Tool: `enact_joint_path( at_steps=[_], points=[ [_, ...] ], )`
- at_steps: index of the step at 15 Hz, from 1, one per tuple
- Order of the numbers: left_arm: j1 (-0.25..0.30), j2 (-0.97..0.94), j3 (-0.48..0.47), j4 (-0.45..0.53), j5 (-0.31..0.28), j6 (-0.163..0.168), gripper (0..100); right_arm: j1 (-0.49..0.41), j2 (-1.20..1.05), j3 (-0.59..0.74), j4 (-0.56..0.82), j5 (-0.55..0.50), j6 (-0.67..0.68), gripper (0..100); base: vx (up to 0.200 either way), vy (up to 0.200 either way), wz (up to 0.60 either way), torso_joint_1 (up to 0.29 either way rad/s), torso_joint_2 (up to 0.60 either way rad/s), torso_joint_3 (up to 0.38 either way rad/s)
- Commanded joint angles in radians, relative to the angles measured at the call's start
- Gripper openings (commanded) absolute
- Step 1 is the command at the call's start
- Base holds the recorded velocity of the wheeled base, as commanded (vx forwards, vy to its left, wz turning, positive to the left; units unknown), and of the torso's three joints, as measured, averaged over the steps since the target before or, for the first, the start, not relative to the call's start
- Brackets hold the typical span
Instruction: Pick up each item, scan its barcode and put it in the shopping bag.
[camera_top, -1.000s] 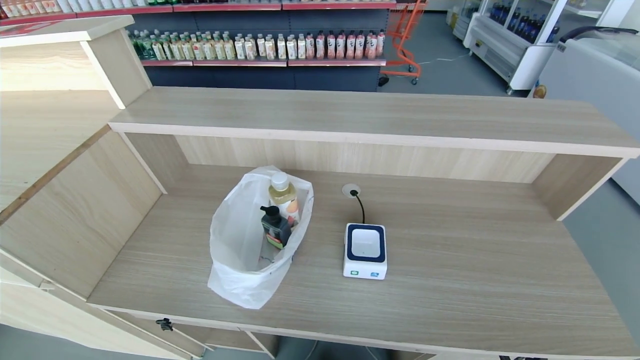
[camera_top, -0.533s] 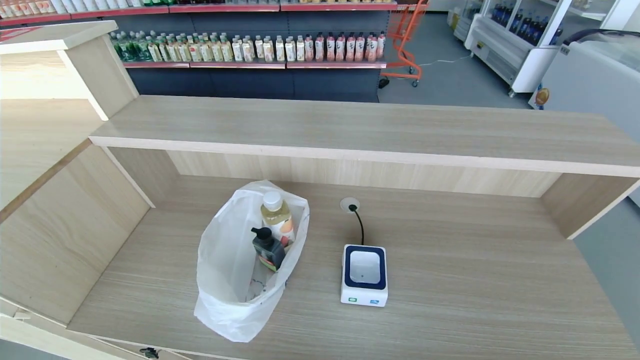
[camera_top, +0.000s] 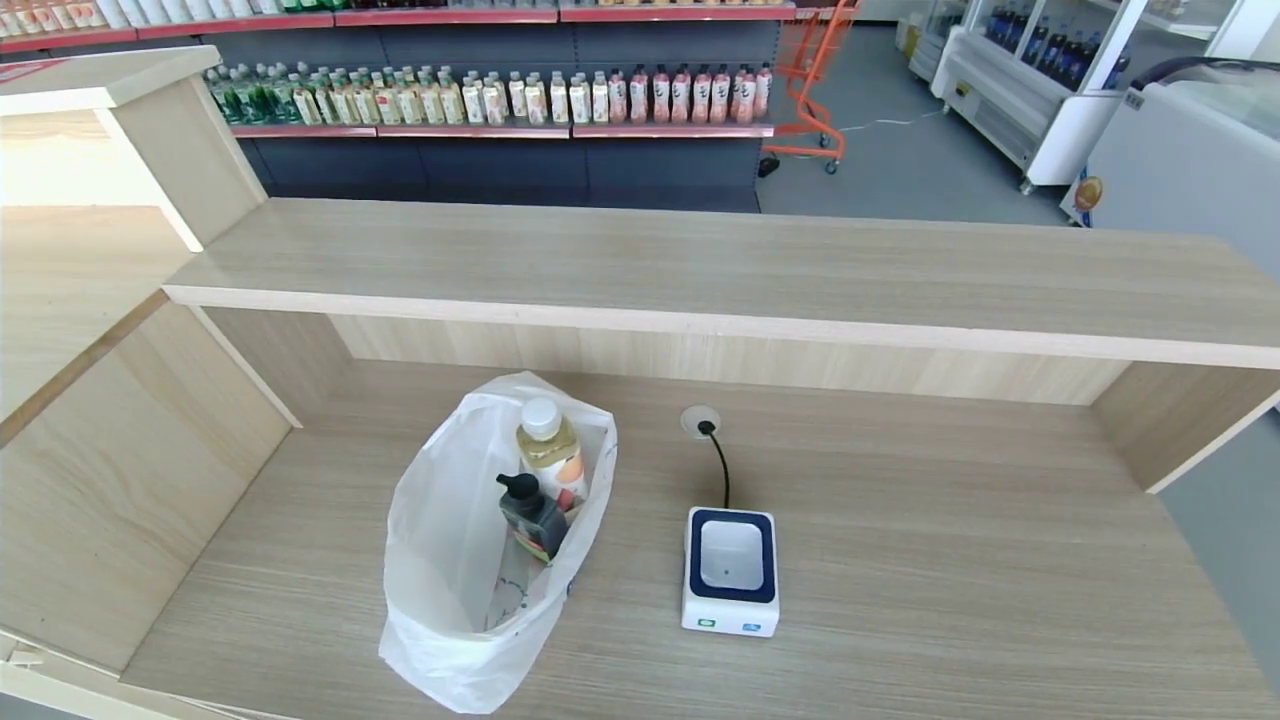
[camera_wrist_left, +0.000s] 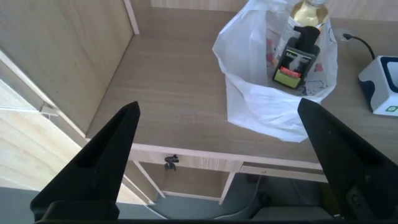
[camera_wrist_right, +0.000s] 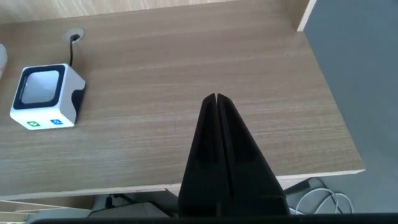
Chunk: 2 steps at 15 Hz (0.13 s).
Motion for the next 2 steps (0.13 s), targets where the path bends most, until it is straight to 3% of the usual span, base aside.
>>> enact_joint_path(
  at_steps=[1, 2],
  points=[
    [0.000, 0.000, 0.000, 0.000, 0.000, 0.000, 100, 0.001, 0.003, 0.000, 0.000, 0.000, -0.001, 0, 0.000, 0.000, 0.00, 0.000, 0.00, 0.000],
    [0.000, 0.000, 0.000, 0.000, 0.001, 0.000, 100, 0.001, 0.003, 0.000, 0.000, 0.000, -0.002, 0, 0.000, 0.000, 0.00, 0.000, 0.00, 0.000]
  ],
)
